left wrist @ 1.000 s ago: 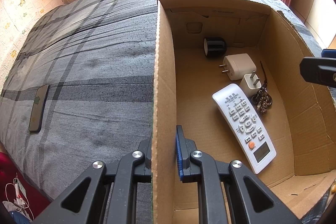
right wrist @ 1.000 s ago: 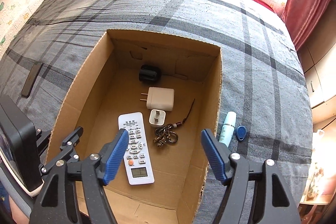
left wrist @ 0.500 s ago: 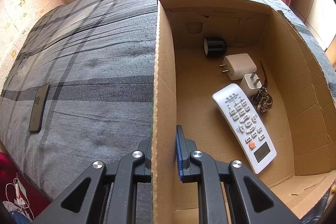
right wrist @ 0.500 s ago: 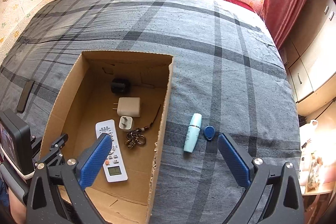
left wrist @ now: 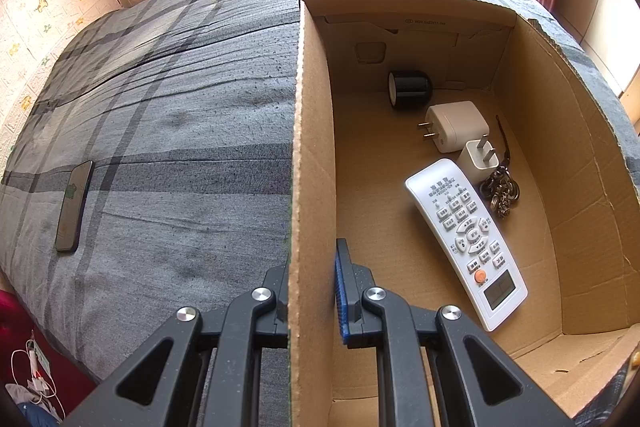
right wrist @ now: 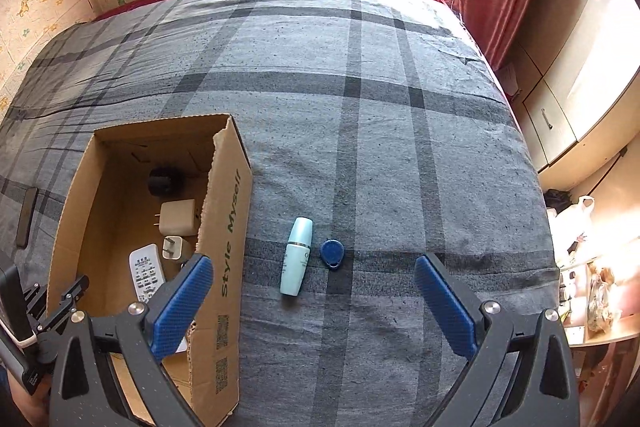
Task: Organize rigid objects
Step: 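Withdraw the right gripper from the box toward the light-blue bottle, then grasp the light-blue bottle with the right gripper, then carry the light-blue bottle over the box with the right gripper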
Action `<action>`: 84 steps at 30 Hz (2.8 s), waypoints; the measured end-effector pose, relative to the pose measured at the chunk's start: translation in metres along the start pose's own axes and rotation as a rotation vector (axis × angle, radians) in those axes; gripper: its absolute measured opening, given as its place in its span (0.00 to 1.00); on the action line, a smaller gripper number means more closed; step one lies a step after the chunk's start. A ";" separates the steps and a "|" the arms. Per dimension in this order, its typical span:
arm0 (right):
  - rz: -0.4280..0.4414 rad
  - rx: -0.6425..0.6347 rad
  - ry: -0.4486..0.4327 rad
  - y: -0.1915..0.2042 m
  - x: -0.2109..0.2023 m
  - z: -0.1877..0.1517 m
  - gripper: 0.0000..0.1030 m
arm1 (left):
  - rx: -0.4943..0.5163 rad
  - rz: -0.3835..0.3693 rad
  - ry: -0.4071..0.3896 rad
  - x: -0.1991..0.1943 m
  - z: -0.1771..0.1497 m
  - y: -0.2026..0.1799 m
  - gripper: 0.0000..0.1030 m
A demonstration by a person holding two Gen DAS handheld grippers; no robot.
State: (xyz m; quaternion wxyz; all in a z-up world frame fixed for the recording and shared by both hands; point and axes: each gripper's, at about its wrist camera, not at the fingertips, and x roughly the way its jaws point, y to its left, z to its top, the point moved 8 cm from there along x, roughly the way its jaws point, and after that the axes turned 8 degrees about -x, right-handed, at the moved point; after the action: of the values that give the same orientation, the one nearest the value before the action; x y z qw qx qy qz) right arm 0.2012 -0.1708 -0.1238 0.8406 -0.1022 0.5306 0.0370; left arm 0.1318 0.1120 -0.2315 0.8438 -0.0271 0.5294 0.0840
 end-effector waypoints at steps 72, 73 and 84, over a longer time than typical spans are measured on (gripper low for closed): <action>0.097 0.038 0.181 0.012 0.096 -0.014 0.26 | 0.002 0.008 0.013 0.004 0.000 0.000 0.15; 0.094 0.037 0.176 0.013 0.092 -0.014 0.26 | 0.002 0.008 0.014 0.004 0.000 0.000 0.15; 0.084 -0.005 0.133 0.026 0.050 -0.004 0.26 | 0.002 0.007 0.014 0.004 0.000 0.000 0.15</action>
State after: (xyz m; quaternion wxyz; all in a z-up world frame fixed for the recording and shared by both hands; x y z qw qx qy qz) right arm 0.2147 -0.1485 -0.1740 0.8009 -0.0842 0.5891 0.0669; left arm 0.1335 0.1125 -0.2349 0.8397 -0.0248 0.5357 0.0862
